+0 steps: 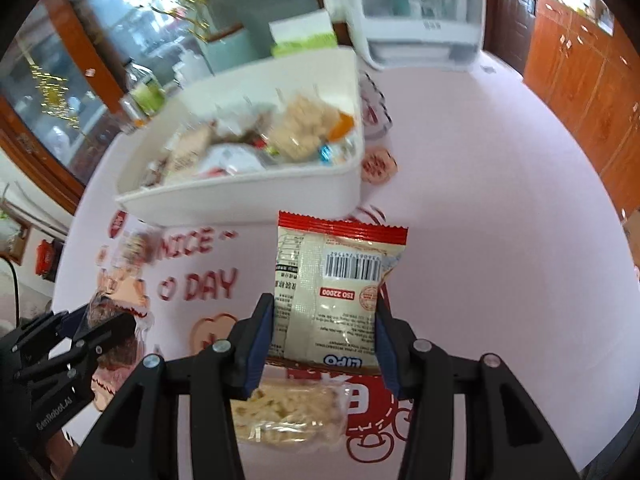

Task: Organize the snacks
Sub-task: 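Carry both snacks over the white tray and lower them in, then open the right tool and then the left tool to drop both snacks into the tray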

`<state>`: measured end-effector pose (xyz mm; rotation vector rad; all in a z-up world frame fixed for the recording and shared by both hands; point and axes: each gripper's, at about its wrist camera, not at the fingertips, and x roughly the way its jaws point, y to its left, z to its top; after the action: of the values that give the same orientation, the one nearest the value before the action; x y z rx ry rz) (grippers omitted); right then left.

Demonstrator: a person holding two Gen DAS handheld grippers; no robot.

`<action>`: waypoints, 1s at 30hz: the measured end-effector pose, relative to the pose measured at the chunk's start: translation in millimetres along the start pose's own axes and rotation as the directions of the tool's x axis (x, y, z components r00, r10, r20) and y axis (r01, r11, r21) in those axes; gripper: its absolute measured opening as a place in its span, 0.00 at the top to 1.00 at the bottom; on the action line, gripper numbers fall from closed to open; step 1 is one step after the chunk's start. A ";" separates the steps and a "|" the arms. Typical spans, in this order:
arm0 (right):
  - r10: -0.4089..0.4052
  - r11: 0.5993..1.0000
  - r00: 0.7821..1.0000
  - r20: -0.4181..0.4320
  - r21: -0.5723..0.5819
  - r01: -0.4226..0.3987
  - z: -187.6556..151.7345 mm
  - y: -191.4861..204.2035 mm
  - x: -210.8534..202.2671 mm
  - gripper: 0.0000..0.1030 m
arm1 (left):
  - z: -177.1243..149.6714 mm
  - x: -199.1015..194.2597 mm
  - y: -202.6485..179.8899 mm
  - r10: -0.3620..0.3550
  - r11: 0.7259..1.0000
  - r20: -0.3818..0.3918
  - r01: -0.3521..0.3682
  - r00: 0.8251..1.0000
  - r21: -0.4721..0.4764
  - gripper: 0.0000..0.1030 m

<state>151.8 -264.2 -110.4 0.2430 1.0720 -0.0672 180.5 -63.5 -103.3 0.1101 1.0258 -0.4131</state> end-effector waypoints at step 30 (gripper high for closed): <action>-0.012 0.990 0.978 0.208 -0.133 0.040 187.6 58.5 -37.0 0.53 | 217.2 -11.5 23.8 0.087 0.996 0.195 -0.089 0.977 0.002 0.46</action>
<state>305.6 -252.7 16.8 0.0956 0.8682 -0.0415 359.7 -99.2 17.0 0.1217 0.8222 -0.3416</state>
